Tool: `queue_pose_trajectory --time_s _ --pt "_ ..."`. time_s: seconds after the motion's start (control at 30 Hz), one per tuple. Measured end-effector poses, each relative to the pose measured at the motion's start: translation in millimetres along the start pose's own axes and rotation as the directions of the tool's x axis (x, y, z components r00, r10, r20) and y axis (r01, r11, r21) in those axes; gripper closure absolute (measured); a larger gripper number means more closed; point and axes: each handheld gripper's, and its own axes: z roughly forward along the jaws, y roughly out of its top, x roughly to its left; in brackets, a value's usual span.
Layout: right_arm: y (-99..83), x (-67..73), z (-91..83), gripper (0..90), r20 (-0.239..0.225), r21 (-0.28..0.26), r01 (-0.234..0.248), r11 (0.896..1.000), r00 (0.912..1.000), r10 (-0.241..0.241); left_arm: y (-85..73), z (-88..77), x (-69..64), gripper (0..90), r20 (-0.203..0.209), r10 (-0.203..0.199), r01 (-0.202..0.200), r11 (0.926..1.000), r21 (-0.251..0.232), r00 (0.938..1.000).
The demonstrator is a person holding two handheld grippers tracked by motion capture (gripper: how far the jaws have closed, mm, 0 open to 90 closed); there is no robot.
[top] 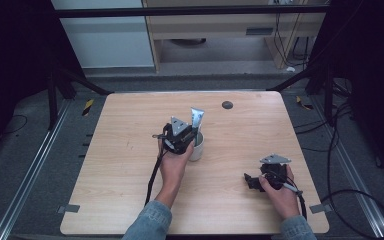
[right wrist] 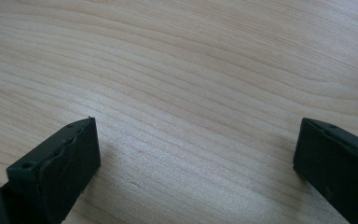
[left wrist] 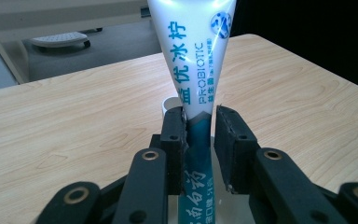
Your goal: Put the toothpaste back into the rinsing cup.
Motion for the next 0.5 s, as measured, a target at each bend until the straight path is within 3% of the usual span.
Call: queue_pose_trajectory --time_s 0.5 --pt "0.0 0.2 0.0 0.7 0.0 0.0 -0.002 1.0 1.0 0.002 2.5 -6.6 3.0 69.5 -0.001 0.027 -0.027 0.9996 0.013 0.9996"
